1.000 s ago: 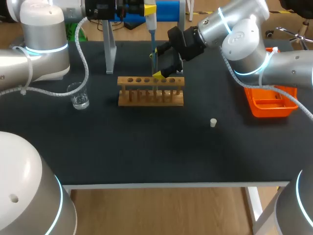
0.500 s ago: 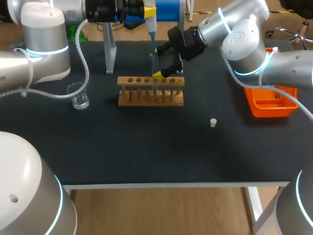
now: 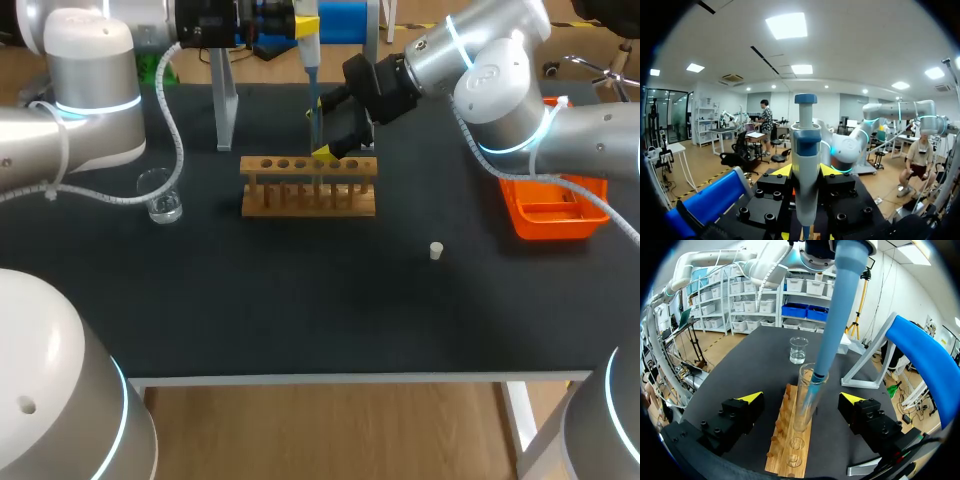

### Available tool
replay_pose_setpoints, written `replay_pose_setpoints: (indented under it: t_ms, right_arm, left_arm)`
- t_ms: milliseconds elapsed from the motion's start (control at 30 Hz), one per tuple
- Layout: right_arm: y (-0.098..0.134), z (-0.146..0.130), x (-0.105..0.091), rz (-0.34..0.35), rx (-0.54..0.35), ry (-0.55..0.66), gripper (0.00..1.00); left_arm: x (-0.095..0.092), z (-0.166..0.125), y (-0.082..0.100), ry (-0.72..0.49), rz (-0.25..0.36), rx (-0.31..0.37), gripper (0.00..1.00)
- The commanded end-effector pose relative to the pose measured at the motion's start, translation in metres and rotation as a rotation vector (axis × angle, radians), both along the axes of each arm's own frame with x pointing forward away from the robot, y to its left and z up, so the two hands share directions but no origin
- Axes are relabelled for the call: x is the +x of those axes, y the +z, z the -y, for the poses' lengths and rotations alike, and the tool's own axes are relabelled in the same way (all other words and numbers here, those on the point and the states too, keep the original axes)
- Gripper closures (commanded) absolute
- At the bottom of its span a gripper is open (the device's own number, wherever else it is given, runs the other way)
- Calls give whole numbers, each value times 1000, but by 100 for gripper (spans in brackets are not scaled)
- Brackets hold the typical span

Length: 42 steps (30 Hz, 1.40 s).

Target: Invert the test tube, pick up the pipette, mount the tip to pipette, aspirate from beaker and dispense into the tube, eject the tip, return the pipette, and cap with the stopper.

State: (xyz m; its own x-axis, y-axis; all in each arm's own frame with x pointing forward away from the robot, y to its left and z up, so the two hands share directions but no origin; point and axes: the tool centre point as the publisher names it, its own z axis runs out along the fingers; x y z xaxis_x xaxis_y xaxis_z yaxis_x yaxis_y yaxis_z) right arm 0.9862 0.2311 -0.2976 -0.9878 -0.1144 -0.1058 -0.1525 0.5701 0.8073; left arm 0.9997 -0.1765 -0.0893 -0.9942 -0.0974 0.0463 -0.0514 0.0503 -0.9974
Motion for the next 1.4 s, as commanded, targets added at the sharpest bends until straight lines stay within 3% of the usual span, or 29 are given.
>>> replay_pose_setpoints:
  t_ms: [33,667,1400]
  right_arm:
    - [1,1,0,-1,-3,0,0]
    - [1,1,0,-1,-3,0,0]
    - [1,1,0,-1,-3,0,0]
  left_arm:
    - [-1,1,-1,3,-1,-1,100]
    - [-2,4,-2,7,-1,43,100]
    - [-3,5,-2,22,23,46,100]
